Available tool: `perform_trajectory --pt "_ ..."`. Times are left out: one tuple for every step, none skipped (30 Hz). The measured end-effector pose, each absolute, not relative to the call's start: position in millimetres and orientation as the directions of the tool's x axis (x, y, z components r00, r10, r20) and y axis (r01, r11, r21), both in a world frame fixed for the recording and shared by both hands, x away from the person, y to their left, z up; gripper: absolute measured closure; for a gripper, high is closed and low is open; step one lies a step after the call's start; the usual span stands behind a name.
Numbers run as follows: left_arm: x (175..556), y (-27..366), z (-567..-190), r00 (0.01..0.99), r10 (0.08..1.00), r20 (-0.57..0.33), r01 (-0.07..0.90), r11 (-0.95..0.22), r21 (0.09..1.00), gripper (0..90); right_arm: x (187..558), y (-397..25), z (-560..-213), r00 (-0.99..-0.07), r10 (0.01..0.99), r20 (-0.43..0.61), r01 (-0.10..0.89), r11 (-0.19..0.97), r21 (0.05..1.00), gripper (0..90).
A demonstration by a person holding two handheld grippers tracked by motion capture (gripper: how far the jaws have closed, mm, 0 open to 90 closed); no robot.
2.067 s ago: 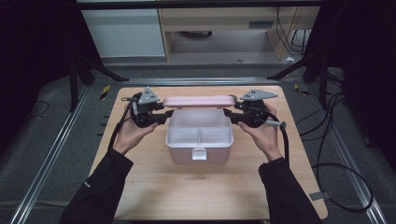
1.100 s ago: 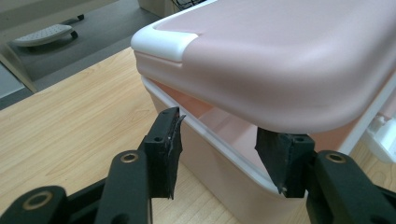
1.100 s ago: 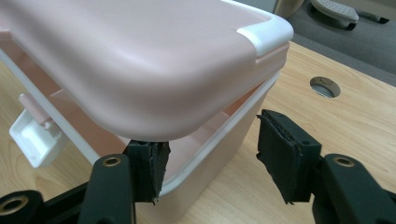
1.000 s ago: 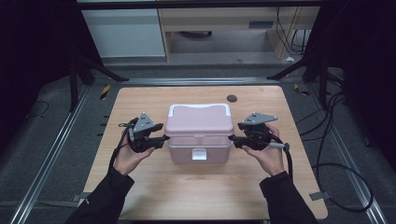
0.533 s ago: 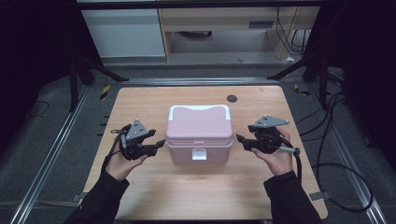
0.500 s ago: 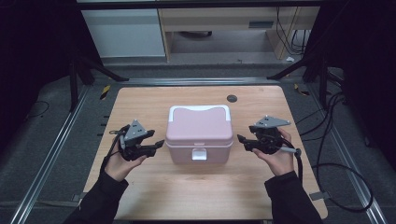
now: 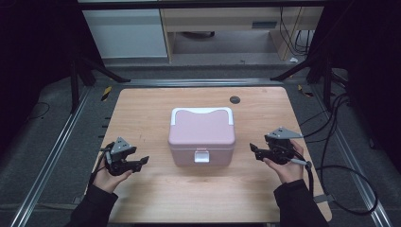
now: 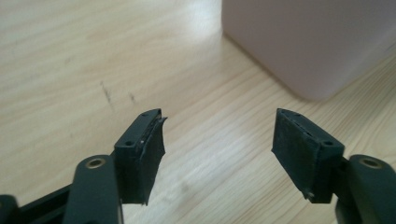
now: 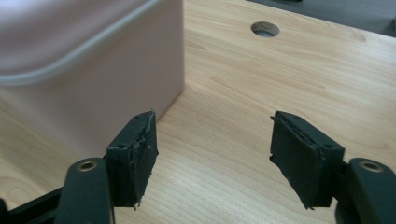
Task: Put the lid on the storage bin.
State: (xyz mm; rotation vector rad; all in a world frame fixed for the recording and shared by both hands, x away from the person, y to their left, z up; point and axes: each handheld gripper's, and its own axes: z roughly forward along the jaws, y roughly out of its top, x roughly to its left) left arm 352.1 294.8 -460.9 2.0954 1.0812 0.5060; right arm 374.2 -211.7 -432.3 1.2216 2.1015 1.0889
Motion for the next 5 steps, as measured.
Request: perform_trajectory --pt "352.6 298.7 -466.7 0.56 0.828 0.021 0.552 -0.391 0.737 31.7 373.1 -214.4 -438.9 -0.463 0.887 -0.002 0.506 0.266 0.82 30.1" --pt "352.6 298.7 -466.7 0.56 0.828 0.021 0.552 -0.391 0.737 30.8 373.1 -214.4 -438.9 -0.463 0.887 -0.002 0.506 0.266 0.82 30.1" --pt "353.5 301.1 -469.9 0.556 0.831 0.02 0.559 -0.391 0.731 30.8 372.5 -215.3 -441.7 -0.453 0.891 -0.005 0.509 0.263 0.819 29.8" --pt "354.2 302.5 -472.2 0.555 0.832 0.016 0.564 -0.39 0.728 28.9 370.2 -217.8 -451.2 -0.438 0.899 -0.004 0.528 0.26 0.808 29.1" --pt "354.6 303.3 -473.7 0.554 0.833 0.012 0.568 -0.389 0.725 28.2 369.4 -218.6 -454.6 -0.436 0.9 -0.003 0.536 0.262 0.802 28.9"
